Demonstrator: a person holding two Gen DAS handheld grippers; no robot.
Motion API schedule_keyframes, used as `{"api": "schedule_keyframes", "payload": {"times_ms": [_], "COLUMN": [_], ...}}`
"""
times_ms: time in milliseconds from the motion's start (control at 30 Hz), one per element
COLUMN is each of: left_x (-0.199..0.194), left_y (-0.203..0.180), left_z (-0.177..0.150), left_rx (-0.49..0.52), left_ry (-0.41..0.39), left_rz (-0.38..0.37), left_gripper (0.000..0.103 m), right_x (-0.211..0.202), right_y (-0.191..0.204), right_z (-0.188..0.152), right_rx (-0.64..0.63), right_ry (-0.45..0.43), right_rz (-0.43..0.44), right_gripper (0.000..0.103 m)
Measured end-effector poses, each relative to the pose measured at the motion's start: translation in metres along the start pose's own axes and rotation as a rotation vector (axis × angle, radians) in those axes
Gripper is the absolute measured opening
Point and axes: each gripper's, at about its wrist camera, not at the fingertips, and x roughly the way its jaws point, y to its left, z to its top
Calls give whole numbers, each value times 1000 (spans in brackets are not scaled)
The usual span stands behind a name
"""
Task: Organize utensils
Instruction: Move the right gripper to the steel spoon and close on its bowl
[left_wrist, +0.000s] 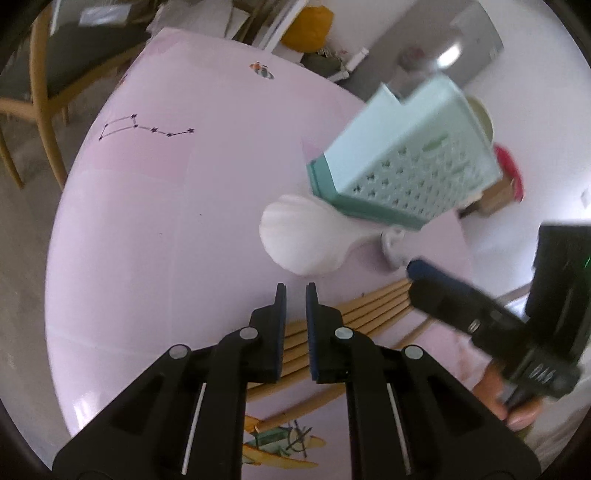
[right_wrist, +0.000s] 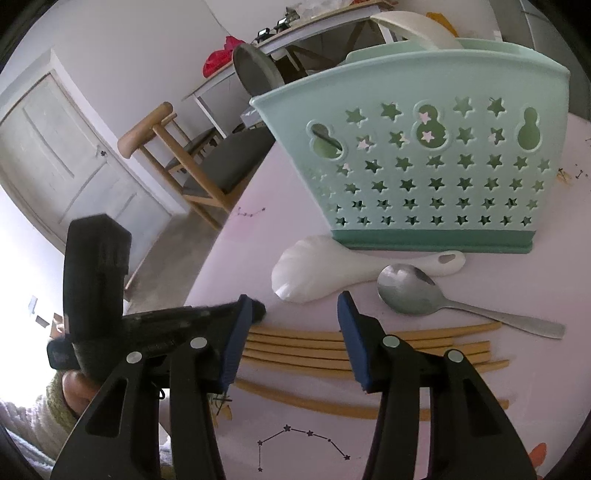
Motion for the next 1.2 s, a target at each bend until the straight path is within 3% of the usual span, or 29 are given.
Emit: {"api": "schedule_keyframes", "payload": {"times_ms": [200,333,567,867,1000,1200], "left_x": [6,15,29,33,29,13], "left_y": [23,33,38,43,39,14], "left_z": [9,12,14,18,22,28], "left_rx": [-190,-345,-521,-610,-569,-337], "left_ry": [26,54,59,19,4,-32], "left_rz": [-129,-224,-369,-486,-446,-222], "left_gripper": [13,31,38,40,40,40], "right_x": [7,11,19,15,11,-10], "right_y": [0,5,8,-3,-7,-14], "right_z": [0,0,-1,-3,-3,1], "right_rx": [17,5,-5,20,21,-59], "right_ry": [31,23,33,27,19,-42], "right_rz": [-15,-42,-61,-66,-82,-196], "right_gripper": [47,47,47,48,48,48]}}
